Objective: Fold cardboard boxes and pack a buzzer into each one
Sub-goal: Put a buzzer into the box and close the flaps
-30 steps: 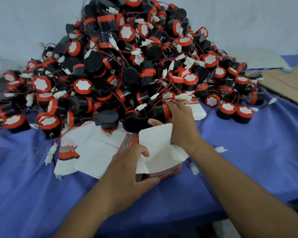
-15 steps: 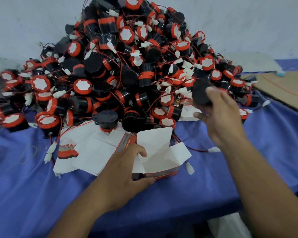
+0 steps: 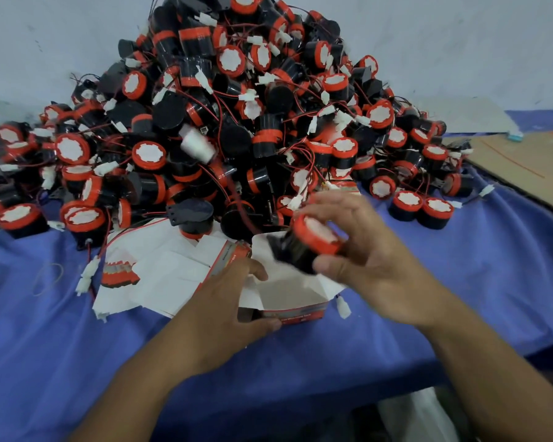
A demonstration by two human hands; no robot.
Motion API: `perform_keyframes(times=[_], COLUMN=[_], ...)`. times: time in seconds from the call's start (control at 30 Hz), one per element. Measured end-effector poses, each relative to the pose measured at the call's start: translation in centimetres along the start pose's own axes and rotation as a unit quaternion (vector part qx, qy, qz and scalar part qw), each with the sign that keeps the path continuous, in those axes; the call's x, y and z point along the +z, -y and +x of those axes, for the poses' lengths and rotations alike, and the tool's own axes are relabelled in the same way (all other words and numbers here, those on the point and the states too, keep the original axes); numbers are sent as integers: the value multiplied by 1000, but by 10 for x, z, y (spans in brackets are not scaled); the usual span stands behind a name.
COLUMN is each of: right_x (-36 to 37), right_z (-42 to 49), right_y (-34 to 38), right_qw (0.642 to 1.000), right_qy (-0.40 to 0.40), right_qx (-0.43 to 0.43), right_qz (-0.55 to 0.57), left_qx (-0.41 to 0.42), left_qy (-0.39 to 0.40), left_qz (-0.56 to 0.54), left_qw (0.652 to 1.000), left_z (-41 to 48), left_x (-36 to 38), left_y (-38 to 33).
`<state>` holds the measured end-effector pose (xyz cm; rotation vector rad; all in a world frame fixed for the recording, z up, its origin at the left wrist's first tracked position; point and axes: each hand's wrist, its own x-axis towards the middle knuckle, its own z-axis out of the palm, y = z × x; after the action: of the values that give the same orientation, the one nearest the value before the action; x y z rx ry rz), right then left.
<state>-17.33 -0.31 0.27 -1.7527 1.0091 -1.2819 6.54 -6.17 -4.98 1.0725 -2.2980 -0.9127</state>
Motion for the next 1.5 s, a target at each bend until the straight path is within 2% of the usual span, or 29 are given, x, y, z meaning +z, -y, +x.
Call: perform_keyframes(times=[0.07, 0.2, 0.33, 0.47, 0.53, 0.6, 0.77, 1.03, 1.2, 1.37, 1.5], right_x=[-3, -9, -5, -3, 0, 3, 7, 11, 17, 19, 25], right_z=[-3, -7, -9, -7, -7, -6, -4, -2, -1, 3, 6], right_y=[-6, -7, -13, -16, -18, -19, -16, -19, -20, -18, -11], right_qw=[996, 989, 967, 958, 951, 949, 949, 947, 937, 938, 944], right_qy=[57, 79, 70, 50, 37, 25, 21, -42, 10, 20, 48], right_qx=[27, 38, 31, 6, 10, 22, 17, 52, 34, 8, -60], right_qz=[-64, -123, -242, -281, -306, -312, -315, -313, -348, -346, -320], left_qx=[4, -7, 3, 1, 7, 9, 6, 55, 82, 87, 106], left_qy=[-8, -1, -7, -6, -13, -15, -8, -92, -101, -138, -116], left_qz=[3, -20, -31, -55, -31, 11, 35, 21, 51, 22, 40], left_qw=[1000, 1000, 999, 998, 999, 1000, 999, 994, 990, 986, 987], left_z=[1, 1, 2, 3, 3, 2, 0, 4, 5, 5, 7], left_x=[-2, -3, -5, -3, -2, -2, -1, 0, 3, 7, 5], left_y=[1, -1, -3, -3, 0, 1, 2, -2, -4, -6, -10])
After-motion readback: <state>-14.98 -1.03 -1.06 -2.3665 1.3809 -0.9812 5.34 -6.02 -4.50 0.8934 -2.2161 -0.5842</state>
